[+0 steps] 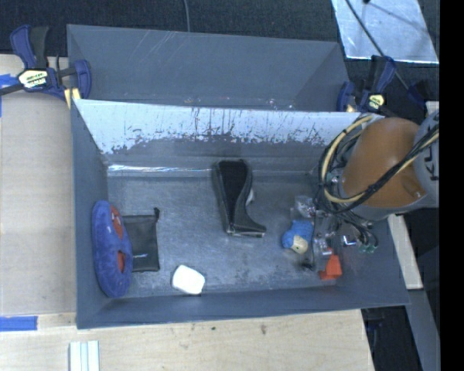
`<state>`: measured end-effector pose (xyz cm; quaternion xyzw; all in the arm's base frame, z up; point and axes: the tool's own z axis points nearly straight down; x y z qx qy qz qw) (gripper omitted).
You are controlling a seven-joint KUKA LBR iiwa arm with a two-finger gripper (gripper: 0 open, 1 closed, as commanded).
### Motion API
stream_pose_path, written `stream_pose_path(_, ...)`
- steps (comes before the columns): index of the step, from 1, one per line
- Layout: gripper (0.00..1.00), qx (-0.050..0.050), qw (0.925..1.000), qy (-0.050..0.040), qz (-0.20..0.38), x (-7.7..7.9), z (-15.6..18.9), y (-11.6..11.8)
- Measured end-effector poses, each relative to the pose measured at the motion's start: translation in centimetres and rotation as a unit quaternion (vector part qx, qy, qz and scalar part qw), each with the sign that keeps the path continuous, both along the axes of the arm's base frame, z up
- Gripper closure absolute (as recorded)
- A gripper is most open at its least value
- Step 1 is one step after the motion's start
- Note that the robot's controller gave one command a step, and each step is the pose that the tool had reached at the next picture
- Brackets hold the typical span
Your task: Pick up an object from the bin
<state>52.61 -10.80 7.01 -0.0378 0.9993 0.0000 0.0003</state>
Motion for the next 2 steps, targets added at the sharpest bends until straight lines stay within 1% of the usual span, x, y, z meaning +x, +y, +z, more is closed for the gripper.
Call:
stream_pose_path(1,1.00,0.000,1.0000,-0.0009,0.000,0.1,0.0,0.0)
stream_pose_path(2,1.00,-0.001,1.0000,-0.0046,0.002,-2.4,9.4,-0.5)
